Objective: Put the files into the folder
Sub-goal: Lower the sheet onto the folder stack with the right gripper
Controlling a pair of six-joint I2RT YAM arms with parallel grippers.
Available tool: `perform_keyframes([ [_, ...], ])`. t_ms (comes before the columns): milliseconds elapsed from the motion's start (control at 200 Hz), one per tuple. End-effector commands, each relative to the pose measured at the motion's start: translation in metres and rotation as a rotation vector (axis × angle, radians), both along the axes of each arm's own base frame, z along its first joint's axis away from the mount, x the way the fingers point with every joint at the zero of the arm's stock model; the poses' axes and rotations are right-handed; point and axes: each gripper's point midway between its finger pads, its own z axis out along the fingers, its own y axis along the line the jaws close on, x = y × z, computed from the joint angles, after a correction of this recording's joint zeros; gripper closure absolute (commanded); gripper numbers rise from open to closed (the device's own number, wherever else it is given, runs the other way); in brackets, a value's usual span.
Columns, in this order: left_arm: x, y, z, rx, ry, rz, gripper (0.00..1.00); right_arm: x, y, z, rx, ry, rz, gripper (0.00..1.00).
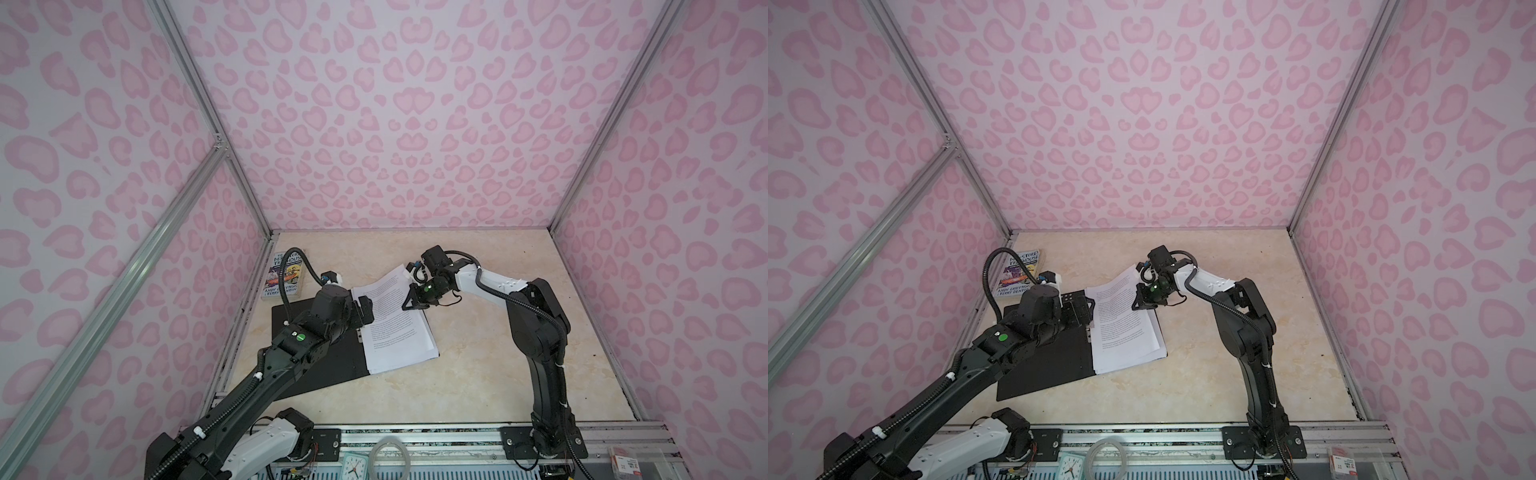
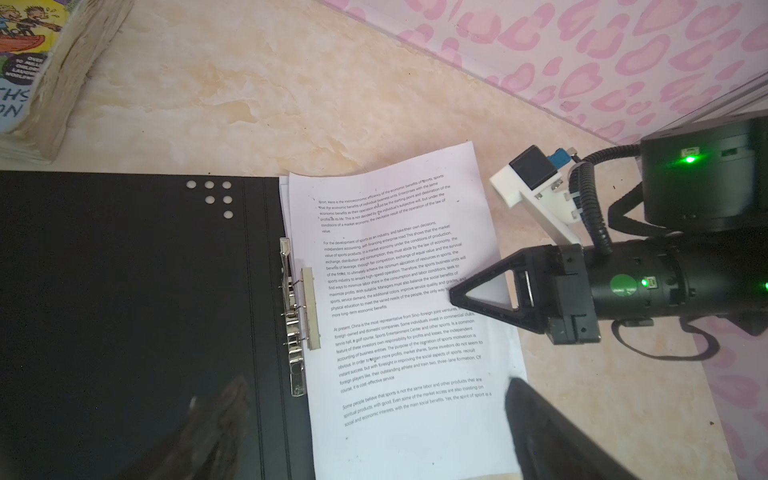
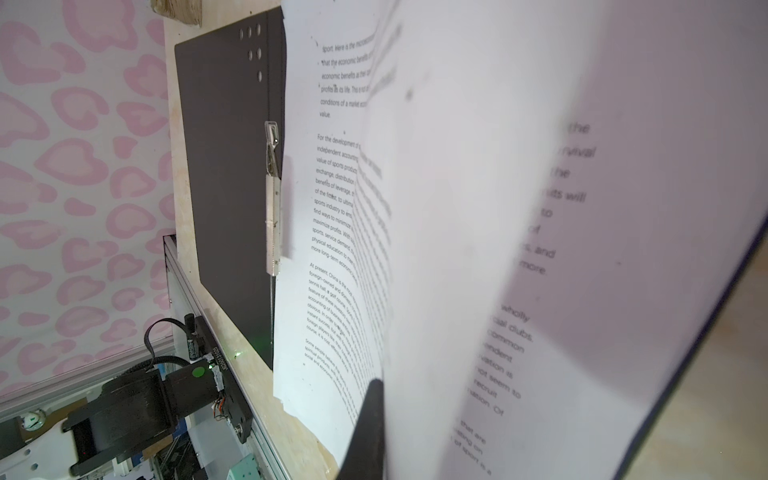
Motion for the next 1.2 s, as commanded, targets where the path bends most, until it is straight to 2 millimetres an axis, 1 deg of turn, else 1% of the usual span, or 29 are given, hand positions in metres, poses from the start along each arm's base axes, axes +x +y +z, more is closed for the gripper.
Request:
perform_keyframes([
  [0,0.002,-0.002,0.003,-0.009,-0.013,-0.008,0.02,-0.004,0.002,-0.005,-0.005,0.012,0.018,1.0],
  [460,0.001,-0.003,0.001,-0.014,-0.007,-0.009,0.02,-0.005,0.006,-0.007,-0.004,0.015,0.021,1.0],
  [620,0.001,-0.003,0.001,-0.017,-0.005,-0.009,0.02,-0.005,0.006,-0.007,-0.006,0.014,0.02,0.97],
  [685,0.001,-0.003,0.0,-0.016,-0.003,-0.01,0.02,-0.004,0.006,-0.007,-0.006,0.014,0.02,0.93],
  [770,0.001,-0.004,0.0,-0.016,0.0,-0.012,0.02,-0.004,0.006,-0.008,-0.009,0.017,0.018,0.91],
  [890,0.001,-0.004,-0.002,-0.015,0.004,-0.011,0.02,-0.004,0.005,-0.008,-0.012,0.015,0.018,0.84],
  [975,0.0,-0.003,-0.003,-0.014,0.008,-0.009,0.02,-0.003,0.004,-0.007,-0.021,0.009,0.014,0.77],
  [1065,0.0,-0.004,-0.007,-0.011,0.018,-0.01,0.02,-0.001,0.002,-0.005,-0.038,0.003,0.005,0.68],
  [1150,0.0,-0.004,-0.014,-0.008,0.047,-0.013,0.03,0.003,-0.003,-0.001,-0.07,-0.018,-0.014,0.55],
  [1195,0.0,-0.004,-0.019,-0.019,0.07,-0.014,0.02,0.007,-0.009,0.001,-0.101,-0.034,-0.031,0.48],
])
